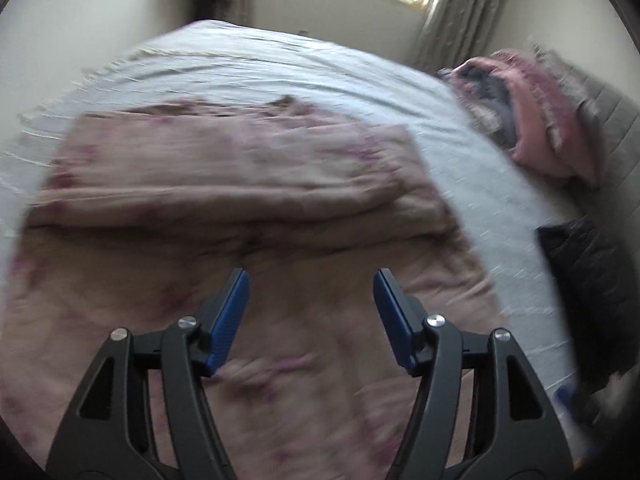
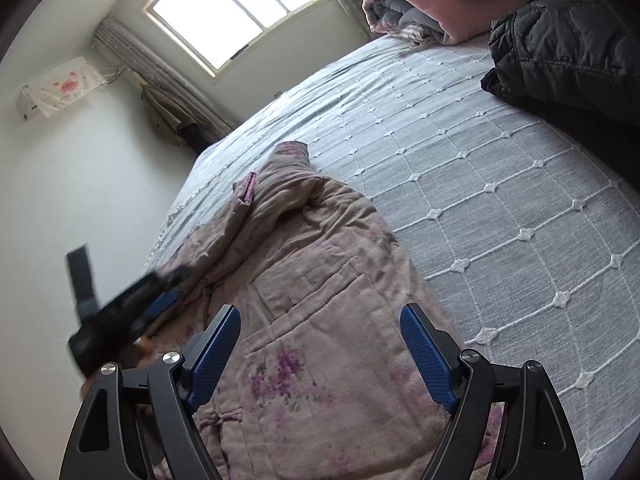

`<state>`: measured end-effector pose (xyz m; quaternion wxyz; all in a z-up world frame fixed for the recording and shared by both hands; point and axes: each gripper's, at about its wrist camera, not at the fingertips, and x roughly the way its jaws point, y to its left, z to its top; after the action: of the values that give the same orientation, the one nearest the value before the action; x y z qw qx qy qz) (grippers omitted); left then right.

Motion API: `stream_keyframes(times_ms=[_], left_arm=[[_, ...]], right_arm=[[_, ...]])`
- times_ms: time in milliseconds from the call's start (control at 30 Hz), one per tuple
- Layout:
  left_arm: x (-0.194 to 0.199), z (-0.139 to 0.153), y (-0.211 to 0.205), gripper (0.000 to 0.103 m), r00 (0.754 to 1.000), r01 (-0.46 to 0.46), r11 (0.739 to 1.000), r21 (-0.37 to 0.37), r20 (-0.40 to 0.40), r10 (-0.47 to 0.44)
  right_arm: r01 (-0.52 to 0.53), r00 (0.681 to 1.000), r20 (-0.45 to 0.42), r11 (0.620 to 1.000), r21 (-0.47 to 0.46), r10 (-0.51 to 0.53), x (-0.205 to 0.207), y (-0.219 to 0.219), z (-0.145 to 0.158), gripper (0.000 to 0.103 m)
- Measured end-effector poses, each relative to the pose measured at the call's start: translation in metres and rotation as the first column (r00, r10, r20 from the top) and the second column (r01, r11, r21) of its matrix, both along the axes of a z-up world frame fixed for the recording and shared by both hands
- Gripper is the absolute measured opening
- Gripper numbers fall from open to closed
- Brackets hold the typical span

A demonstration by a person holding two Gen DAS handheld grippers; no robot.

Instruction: Fold large clothes

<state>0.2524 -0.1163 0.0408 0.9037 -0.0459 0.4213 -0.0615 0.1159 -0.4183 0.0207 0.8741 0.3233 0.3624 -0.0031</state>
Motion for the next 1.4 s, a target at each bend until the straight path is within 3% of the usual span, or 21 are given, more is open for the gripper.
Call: stream_keyframes(times_ms=[100,400,533,633,667,867,1033,1133,1233,1400], left_arm=[[-0.033,0.008,0.025,0.065,0.999,-0.049,0.996,0.072,0.022,0.048],[-0.097,-0.006,0.108,0.066,0.987,-0.143,0.988,0.053,-0.065,0.147],[-0.122,-0.031,0.175,0.066,0.945,-0.311,0.95,-0.017,-0.116,0.307],[-0.134,-0.055,0.206,0.066,0.906,-0.394,0.919,-0.012,-0.176,0.385],[-0.139,-0.063,0.214,0.066,0.905,-0.395,0.919,-0.018,-0.178,0.386],[-0.158,-0.077,0.234,0.066,0.917,-0.383,0.924,0.027,-0.113,0.383],[-0.202,-0.044,0.257,0.068,0.913,-0.406,0.913,0.04,0.048,0.404],[-0.216,-0.047,0.284,0.069,0.905,-0.425,0.904,-0.035,0.009,0.426],[-0.229,-0.054,0.306,0.067,0.896,-0.444,0.889,-0.109,-0.041,0.442],[-0.251,-0.059,0.324,0.059,0.898,-0.439,0.878,-0.193,-0.055,0.437]], right_arm=[[-0.008,1.0,-0.016,1.0,-0.022,0.008,0.002,0.005,-0.002,0.083],[-0.033,0.997,-0.077,0.996,-0.082,0.027,0.01,0.02,-0.015,0.083],[-0.073,0.989,-0.136,0.993,-0.089,0.061,0.017,0.028,-0.027,0.083],[-0.124,0.976,-0.19,0.988,-0.096,0.104,0.023,0.034,-0.039,0.083],[-0.123,0.973,-0.209,0.988,-0.097,0.101,0.023,0.035,-0.043,0.083],[-0.137,0.962,-0.252,0.986,-0.1,0.108,0.022,0.031,-0.057,0.083],[-0.087,0.979,-0.193,0.993,-0.085,0.07,0.008,0.023,-0.044,0.083],[-0.033,0.987,-0.158,0.993,-0.11,0.016,-0.004,0.011,-0.032,0.083],[0.02,0.979,-0.2,0.994,-0.104,-0.04,-0.014,-0.005,-0.037,0.083],[0.174,0.946,-0.278,0.985,0.004,-0.166,-0.044,-0.048,-0.059,0.083]])
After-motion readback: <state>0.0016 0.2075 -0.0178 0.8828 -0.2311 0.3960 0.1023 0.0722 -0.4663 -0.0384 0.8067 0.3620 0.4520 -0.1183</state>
